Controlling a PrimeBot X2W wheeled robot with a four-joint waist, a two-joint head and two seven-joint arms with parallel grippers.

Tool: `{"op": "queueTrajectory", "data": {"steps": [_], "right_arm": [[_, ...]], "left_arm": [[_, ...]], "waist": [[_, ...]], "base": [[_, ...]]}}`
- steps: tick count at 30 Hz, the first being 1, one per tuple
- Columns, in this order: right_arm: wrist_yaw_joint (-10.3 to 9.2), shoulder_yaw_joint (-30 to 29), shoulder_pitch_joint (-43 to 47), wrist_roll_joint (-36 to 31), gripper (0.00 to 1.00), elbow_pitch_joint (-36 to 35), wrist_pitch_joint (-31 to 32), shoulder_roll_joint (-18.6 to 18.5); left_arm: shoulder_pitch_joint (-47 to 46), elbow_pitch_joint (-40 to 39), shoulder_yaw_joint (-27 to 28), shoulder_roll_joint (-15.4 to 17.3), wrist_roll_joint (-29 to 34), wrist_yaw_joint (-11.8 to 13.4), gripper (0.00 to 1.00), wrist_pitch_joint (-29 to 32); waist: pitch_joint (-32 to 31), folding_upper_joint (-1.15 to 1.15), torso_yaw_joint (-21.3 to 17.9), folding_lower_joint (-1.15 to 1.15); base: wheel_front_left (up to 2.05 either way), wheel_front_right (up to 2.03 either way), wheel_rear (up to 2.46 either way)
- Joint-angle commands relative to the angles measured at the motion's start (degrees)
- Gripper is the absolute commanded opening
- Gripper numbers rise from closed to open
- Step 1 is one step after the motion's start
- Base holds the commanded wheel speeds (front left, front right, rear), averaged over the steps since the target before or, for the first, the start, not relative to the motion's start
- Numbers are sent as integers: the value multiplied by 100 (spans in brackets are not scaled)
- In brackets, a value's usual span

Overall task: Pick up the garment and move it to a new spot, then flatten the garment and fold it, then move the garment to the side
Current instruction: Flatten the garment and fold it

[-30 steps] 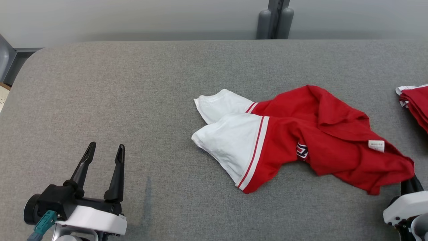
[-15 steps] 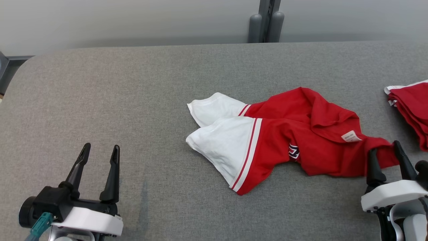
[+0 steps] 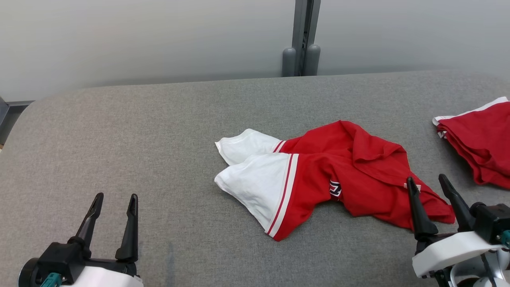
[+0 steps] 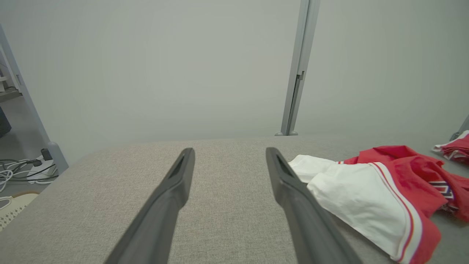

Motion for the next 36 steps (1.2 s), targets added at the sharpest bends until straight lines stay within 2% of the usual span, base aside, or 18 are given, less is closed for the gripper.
{"op": "queueTrajectory", "data": {"steps": [1,14,19,28,36], "right_arm": [[1,-5,66,88,100,-57,44,-16],[1,-28,202,198,100,-153,113,-14],[1,-28,111,220,100,-202,101,-15],[1,124,-150,264,100,-150,11,-15],[1,97,-291,356,100,-21,-159,-16]], "left_arm": [[36,-36,25,35,-13,33,100,3],[93,-132,-82,75,-32,68,100,180],[-349,-141,-349,23,-136,-184,100,545],[-1760,763,-1135,-252,-385,-1018,100,1578],[-2423,2011,-1333,-225,-615,-1285,100,2066]], "waist": [[-25,0,-18,0],[-57,0,-26,0],[73,0,-18,0],[476,0,-321,0],[781,0,-655,0]], "base": [[0,0,0],[0,0,0],[0,0,0],[0,0,0],[0,0,0]]}}
